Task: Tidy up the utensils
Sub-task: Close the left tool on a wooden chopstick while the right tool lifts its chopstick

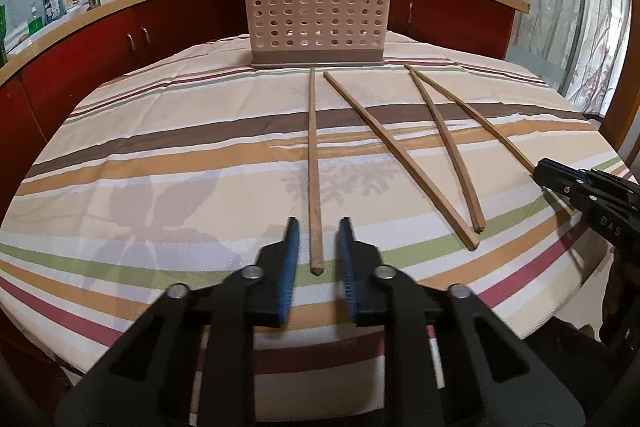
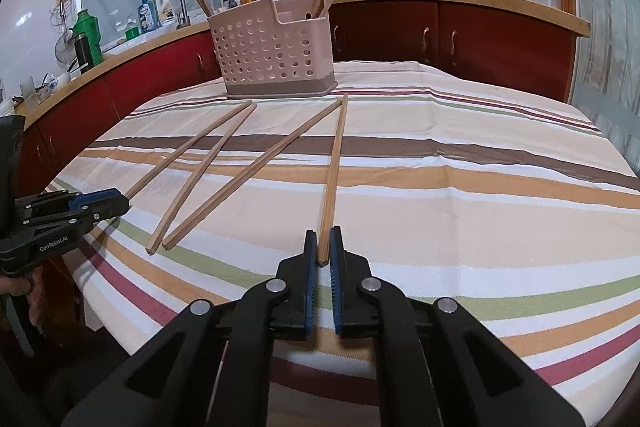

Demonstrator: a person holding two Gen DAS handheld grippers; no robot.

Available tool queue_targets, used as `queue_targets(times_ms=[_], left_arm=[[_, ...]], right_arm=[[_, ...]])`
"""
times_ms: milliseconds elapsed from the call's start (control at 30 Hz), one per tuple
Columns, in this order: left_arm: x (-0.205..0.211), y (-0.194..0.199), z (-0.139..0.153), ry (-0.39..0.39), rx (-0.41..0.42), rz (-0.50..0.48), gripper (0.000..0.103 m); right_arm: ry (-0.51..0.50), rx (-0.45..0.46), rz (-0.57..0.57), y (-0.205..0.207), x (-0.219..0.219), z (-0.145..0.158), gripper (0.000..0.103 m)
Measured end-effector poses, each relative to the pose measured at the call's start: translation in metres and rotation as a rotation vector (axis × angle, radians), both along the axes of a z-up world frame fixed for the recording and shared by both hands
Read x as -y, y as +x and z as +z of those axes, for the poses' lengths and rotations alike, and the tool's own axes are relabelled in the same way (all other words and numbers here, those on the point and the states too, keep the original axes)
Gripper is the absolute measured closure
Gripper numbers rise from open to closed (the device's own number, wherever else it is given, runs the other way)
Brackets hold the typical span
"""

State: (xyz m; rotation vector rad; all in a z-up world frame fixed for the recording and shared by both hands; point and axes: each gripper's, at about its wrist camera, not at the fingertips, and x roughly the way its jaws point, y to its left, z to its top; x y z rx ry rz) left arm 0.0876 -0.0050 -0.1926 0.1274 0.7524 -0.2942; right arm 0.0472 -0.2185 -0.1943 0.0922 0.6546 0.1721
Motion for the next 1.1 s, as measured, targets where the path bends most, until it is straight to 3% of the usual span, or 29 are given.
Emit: queue_targets(times_ms=[33, 333, 733, 1100], left_arm=[[0.001, -0.001, 0.0, 0.004, 0.001, -0.003, 0.095], [-0.007, -0.006, 0.015, -0.01, 0.039, 0.004, 0.096], [-0.023, -0.015, 0.077, -0.041, 0.2, 0.028, 0.096], [-0.038, -0.014, 0.131, -0.114, 0.273, 0.028, 0.096]], right_arm=[[0.0, 0.002, -0.001, 0.0, 0.0, 0.001, 0.096], [-0.025, 0.08, -0.01, -0.01, -0.003, 0.024, 0.096], [-0.048, 0.229, -0.025, -0.02, 0.002, 0.077, 0.096], [-0.032, 0.35, -0.027, -0.015, 0.01, 0.128, 0.096]])
